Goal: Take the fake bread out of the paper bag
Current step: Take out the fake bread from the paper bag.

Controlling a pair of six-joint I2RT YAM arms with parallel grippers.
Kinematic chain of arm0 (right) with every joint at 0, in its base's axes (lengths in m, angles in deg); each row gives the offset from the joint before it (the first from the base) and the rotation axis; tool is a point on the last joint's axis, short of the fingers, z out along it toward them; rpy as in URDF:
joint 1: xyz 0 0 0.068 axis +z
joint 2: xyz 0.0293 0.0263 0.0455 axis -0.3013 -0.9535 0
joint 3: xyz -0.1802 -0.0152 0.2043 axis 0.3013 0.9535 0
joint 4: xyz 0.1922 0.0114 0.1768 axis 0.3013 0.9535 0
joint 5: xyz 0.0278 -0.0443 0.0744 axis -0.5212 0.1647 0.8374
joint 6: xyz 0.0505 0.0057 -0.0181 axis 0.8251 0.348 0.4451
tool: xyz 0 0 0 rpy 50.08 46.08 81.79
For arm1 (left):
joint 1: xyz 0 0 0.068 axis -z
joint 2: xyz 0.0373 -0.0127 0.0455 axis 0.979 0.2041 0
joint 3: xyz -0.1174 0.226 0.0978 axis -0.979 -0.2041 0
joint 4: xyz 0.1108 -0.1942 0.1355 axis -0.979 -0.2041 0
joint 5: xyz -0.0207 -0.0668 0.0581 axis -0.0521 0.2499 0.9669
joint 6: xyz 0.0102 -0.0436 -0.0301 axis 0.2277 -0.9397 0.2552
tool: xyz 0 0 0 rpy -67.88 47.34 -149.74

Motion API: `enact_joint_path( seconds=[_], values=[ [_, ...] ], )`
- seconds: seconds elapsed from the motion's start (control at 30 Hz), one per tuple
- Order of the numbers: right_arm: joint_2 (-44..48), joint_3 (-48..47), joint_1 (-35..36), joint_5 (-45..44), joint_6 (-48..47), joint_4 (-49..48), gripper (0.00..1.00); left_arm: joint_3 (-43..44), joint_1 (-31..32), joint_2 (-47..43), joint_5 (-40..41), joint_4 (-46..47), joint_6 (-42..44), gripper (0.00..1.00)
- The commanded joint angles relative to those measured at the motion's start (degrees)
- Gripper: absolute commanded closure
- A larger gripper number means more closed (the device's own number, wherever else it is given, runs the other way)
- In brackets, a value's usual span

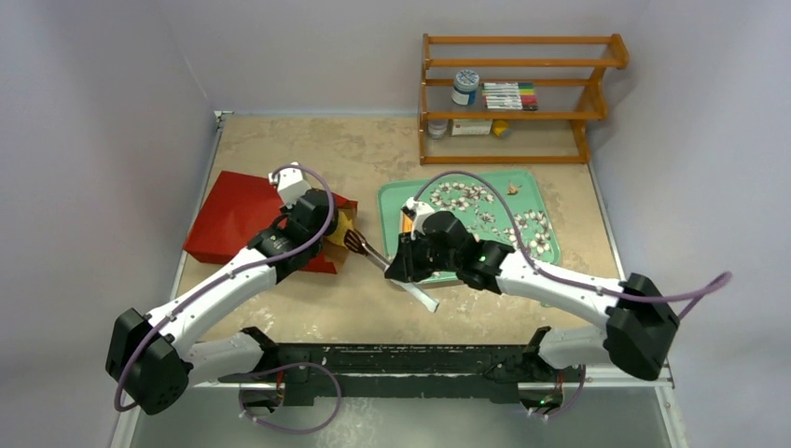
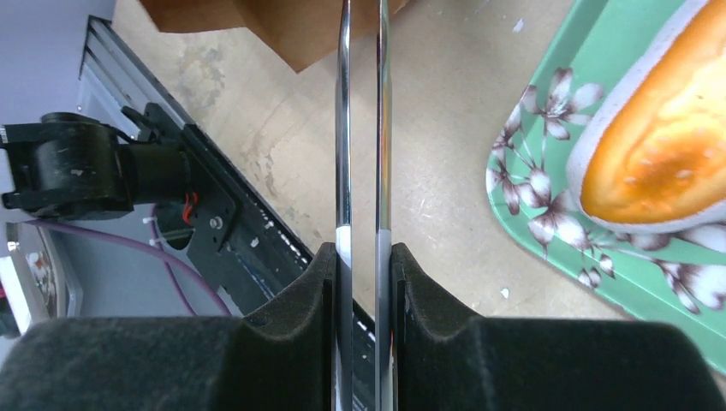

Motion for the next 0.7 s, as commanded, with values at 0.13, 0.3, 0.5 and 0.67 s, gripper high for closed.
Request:
enact_joint_path(
  seconds=[0.13,0.3,0.5,0.67],
  values=[
    [12.0,-1.8,-0.2,-11.8,-1.2,9.1,0.90,1.6,-0.1,2.0,1.6,4.5,-2.1,1.00],
    [16.5,-2.9,-0.2,-20.4,0.2,14.8,0.90,2.2,-0.8,3.8,0.8,5.4,-1.3,1.00],
    [19.5,-4.1,-1.0,-28.9,2.6,19.0,0.90,2.2,-3.2,4.5,-3.2,6.8,0.5,1.00],
    [20.4,-4.7,-2.1,-32.4,5.4,21.7,0.89,2.5,-4.8,4.7,-6.7,7.3,2.3,1.00]
  ],
)
